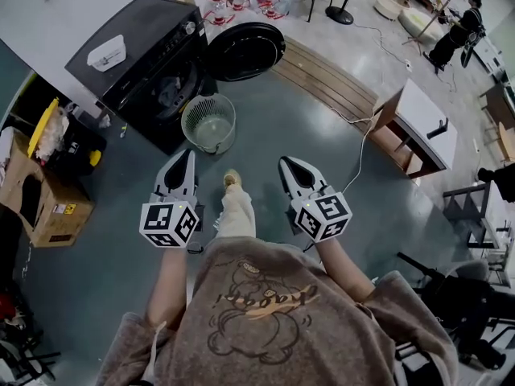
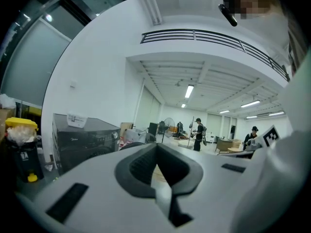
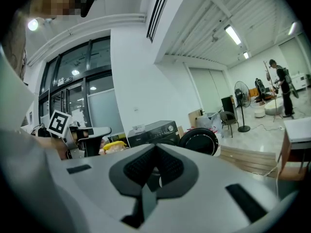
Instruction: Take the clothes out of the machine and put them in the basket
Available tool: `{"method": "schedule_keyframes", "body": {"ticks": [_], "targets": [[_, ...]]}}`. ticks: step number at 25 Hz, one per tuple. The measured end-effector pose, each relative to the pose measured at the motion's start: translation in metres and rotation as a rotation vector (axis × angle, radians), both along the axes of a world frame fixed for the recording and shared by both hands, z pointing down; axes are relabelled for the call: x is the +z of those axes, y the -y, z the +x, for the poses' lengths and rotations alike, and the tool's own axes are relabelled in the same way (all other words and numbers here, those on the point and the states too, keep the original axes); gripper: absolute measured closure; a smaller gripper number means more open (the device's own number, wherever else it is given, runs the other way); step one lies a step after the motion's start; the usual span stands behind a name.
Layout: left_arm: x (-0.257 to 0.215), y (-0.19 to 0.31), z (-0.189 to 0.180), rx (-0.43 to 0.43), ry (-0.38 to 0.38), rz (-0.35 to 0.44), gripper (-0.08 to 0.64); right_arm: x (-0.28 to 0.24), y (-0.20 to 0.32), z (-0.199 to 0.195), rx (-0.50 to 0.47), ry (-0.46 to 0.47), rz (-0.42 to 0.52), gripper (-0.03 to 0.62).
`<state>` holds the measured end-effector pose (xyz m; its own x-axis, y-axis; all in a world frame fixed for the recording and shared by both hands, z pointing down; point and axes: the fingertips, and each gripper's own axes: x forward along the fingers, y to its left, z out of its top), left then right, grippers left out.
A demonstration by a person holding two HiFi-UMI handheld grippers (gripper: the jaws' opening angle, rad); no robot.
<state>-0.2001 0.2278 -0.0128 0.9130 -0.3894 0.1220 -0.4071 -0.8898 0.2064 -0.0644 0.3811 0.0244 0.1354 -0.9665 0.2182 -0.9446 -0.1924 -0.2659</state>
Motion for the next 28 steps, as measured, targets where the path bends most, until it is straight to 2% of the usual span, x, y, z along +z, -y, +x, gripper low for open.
{"method": "schedule_keyframes", "body": {"ticks": [6, 14, 21, 28], "targets": [[0.017, 0.056, 0.051, 0.013, -0.002, -0.024, 0.554, 0.011, 0.059, 0.044, -0.014, -0.007, -0.027, 0.597], [0.025, 0.148, 0.117, -0.002, 0.006, -0.045, 0.554, 0.009, 0.166, 0.108, -0.07, -0.016, -0.037, 0.597], [0.032, 0.232, 0.147, -0.061, 0.022, -0.074, 0.554, 0.008, 0.261, 0.147, -0.128, -0.011, -0.04, 0.597], [0.032, 0.28, 0.17, -0.074, 0.041, -0.055, 0.554, 0.019, 0.328, 0.17, -0.185, 0.012, -0.045, 0.597]]}}
